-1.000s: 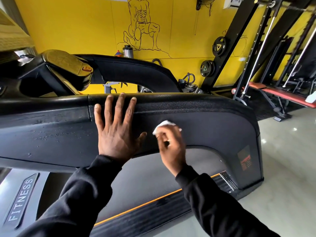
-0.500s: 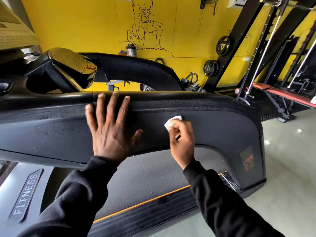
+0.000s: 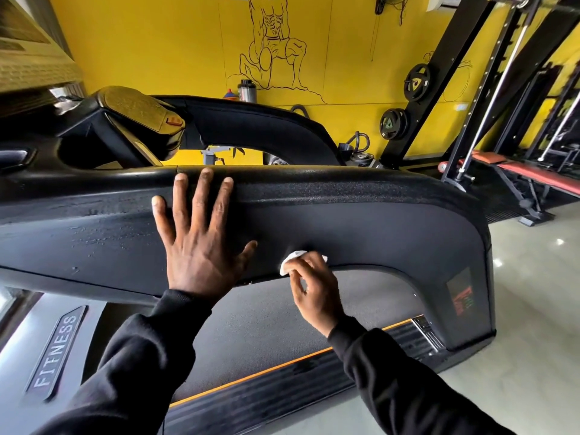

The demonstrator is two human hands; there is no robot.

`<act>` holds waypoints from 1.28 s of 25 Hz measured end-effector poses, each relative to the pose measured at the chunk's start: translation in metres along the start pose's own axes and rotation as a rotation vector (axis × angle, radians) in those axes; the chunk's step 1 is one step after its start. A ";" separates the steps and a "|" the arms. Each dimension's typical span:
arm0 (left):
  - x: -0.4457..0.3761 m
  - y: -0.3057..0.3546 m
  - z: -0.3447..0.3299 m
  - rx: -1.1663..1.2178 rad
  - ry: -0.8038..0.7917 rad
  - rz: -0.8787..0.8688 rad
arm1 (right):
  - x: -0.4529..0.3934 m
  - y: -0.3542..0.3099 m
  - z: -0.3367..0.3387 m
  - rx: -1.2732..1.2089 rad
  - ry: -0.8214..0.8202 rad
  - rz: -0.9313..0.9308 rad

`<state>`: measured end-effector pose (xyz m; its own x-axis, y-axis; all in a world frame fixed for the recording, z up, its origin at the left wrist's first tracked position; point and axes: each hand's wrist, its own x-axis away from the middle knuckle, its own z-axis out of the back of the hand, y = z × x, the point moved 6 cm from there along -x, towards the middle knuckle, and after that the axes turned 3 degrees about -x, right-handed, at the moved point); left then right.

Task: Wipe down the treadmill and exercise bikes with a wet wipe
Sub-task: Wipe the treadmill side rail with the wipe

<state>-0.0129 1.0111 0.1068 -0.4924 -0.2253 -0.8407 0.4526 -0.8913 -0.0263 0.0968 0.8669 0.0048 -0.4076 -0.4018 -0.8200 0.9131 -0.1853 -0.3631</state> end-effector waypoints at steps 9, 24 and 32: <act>0.001 -0.001 0.000 0.006 -0.005 -0.016 | -0.027 -0.022 -0.004 -0.043 -0.045 0.149; 0.008 -0.049 0.016 -0.016 -0.022 0.099 | -0.041 -0.054 -0.014 -0.081 -0.042 0.212; 0.010 -0.049 0.015 -0.025 0.002 0.091 | -0.033 -0.059 -0.028 -0.071 -0.095 0.254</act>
<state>-0.0509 1.0467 0.1077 -0.4466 -0.3041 -0.8415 0.5138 -0.8571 0.0370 0.0566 0.9155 0.0406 -0.1613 -0.5100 -0.8449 0.9829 -0.0057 -0.1842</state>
